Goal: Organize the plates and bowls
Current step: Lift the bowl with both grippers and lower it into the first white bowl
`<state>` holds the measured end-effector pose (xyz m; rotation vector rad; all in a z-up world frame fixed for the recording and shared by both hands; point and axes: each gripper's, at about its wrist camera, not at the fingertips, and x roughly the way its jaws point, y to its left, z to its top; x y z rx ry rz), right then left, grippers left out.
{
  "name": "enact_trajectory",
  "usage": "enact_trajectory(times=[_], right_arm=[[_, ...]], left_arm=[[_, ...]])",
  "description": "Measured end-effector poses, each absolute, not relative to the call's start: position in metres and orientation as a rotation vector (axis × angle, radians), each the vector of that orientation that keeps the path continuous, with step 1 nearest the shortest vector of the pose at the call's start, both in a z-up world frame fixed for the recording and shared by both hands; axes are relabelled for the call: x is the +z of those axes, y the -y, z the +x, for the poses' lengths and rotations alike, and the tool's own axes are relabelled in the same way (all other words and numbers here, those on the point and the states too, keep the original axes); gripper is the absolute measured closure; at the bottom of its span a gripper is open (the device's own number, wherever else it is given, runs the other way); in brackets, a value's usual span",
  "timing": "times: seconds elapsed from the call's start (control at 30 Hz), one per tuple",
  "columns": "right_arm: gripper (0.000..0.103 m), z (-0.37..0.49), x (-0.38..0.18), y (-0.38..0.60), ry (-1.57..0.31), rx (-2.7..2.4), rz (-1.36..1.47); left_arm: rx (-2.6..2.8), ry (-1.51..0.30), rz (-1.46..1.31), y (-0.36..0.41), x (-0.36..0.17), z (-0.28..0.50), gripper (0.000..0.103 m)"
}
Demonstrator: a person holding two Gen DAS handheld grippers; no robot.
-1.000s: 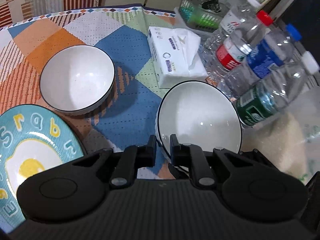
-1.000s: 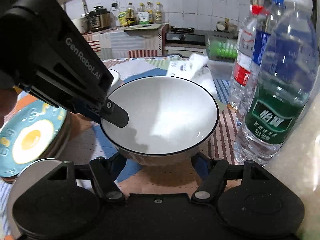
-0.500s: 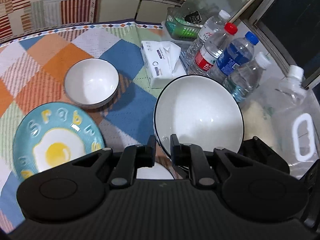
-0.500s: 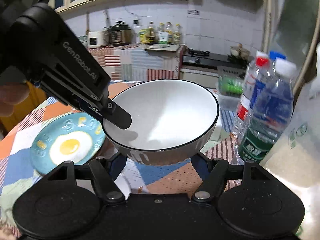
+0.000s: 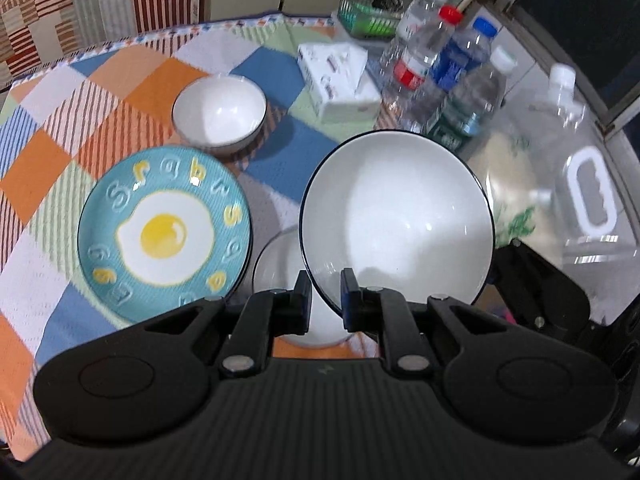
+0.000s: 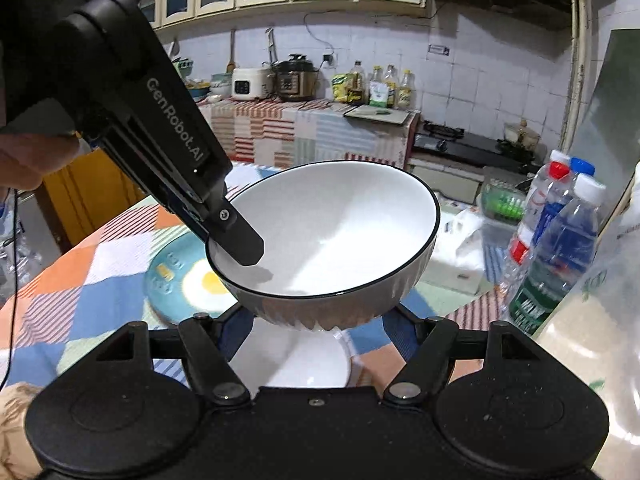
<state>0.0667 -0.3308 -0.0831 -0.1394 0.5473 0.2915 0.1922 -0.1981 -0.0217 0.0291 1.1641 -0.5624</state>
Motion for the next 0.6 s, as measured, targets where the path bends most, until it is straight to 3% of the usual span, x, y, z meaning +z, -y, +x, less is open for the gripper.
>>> enact_trajectory(times=[0.6], right_arm=[[0.026,0.06,-0.132,0.318,-0.694,0.406,-0.157]], left_arm=[[-0.517,-1.303,0.055,0.195,-0.091,0.191,0.09]])
